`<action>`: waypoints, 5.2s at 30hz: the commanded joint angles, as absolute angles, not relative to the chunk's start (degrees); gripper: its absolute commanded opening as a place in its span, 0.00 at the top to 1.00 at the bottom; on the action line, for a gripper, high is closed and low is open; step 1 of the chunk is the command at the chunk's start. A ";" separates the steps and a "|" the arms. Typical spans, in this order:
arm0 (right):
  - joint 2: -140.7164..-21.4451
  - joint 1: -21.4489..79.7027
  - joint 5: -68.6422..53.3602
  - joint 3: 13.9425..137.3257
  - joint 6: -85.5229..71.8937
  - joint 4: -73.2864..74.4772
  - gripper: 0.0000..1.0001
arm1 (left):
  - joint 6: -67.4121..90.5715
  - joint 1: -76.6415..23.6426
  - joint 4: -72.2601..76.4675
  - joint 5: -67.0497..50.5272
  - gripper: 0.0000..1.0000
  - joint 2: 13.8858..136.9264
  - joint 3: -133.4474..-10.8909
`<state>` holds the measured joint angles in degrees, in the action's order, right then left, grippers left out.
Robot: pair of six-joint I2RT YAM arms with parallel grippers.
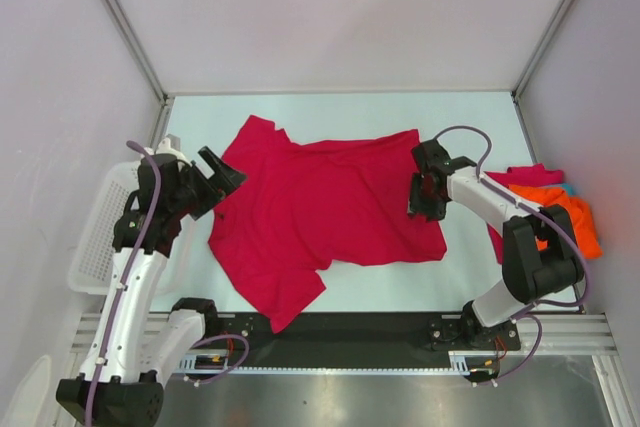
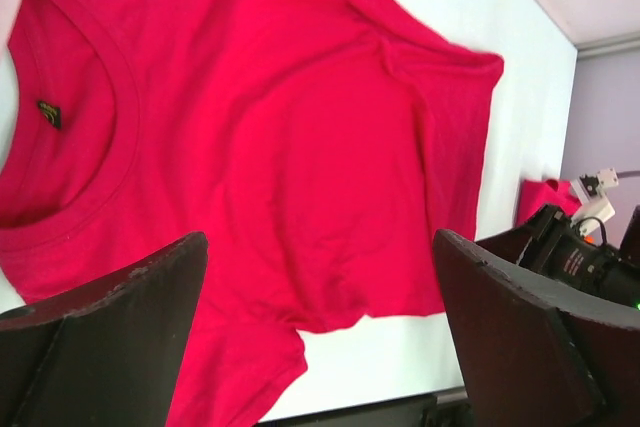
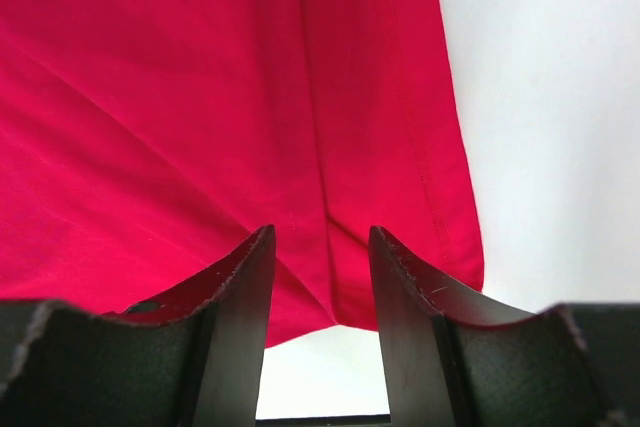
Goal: Fold and stack the t-shirts
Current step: Flatten out the tshirt
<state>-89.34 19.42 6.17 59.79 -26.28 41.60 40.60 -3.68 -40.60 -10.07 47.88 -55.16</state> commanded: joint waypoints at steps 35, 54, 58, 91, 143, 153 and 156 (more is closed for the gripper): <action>-93.96 24.52 9.84 55.02 -31.55 36.04 0.57 | 40.69 -6.33 -40.87 -12.30 0.00 47.02 -51.95; -89.39 24.87 12.47 54.32 -31.38 35.77 1.00 | 40.17 -6.33 -40.61 -12.39 0.01 46.93 -51.24; -86.58 25.05 16.95 54.58 -32.34 37.44 1.00 | 40.17 -6.33 -40.25 -12.48 0.01 47.20 -51.33; -88.06 16.80 24.71 56.86 -34.81 41.66 1.00 | 37.35 -6.24 -40.43 -14.76 0.00 47.99 -52.12; -148.09 6.77 13.27 137.99 -25.31 52.21 1.00 | 35.51 -4.13 -40.43 -14.33 0.00 55.81 -55.02; -146.78 6.68 16.43 137.99 -24.09 48.70 1.00 | 34.72 -4.04 -39.90 -14.33 0.01 56.69 -54.49; -147.22 6.33 17.22 139.83 -23.38 48.69 1.00 | 34.45 -3.96 -39.90 -14.33 0.00 56.69 -54.32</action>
